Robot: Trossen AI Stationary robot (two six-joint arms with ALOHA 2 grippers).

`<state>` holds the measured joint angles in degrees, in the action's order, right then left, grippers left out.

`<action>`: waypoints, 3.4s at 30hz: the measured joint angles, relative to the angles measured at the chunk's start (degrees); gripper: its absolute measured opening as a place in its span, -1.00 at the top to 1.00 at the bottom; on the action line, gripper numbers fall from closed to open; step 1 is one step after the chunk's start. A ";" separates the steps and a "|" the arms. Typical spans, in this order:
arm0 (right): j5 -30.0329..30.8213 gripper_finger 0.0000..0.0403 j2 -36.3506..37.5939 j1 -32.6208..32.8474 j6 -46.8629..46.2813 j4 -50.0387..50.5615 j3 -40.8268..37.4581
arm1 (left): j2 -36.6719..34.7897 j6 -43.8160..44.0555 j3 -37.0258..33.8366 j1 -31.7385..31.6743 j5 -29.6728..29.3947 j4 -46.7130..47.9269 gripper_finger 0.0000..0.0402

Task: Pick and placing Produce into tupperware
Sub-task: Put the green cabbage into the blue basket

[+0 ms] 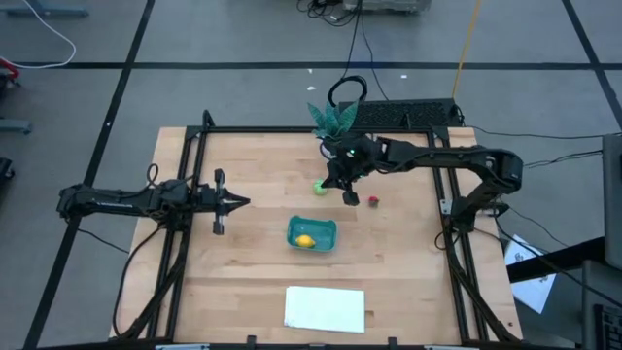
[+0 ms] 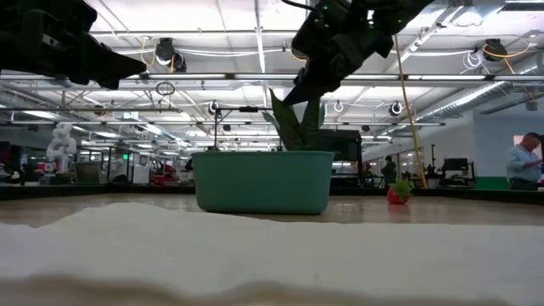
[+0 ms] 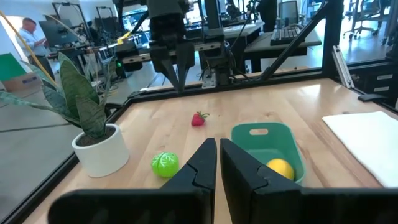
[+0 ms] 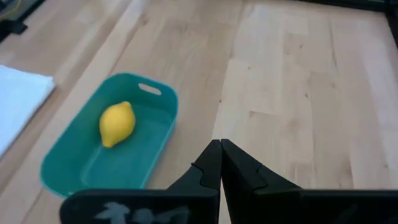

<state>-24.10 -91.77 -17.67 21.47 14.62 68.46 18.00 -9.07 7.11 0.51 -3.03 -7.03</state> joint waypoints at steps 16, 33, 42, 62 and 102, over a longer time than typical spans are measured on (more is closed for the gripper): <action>9.48 1.00 -10.40 -0.37 -11.70 5.59 8.72 | 0.00 0.12 0.00 0.00 0.02 0.64 0.87; 10.86 0.19 -12.29 -0.22 -23.00 5.83 8.56 | 0.00 -0.01 0.00 0.00 0.04 1.45 0.87; 15.72 -0.29 -13.22 -0.12 -24.96 6.69 8.39 | 0.00 0.14 0.00 0.00 0.07 2.43 0.87; 28.54 -0.36 -13.22 4.25 -22.25 3.82 6.87 | 0.00 0.36 0.02 0.00 0.09 3.96 0.87; 23.96 -0.90 -13.26 2.38 -26.79 -6.63 -1.92 | 0.00 0.58 0.00 0.00 0.07 5.64 0.87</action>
<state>-0.14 -105.03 -15.29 -5.32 7.99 66.54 18.00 -8.49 7.12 0.51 -2.96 -1.39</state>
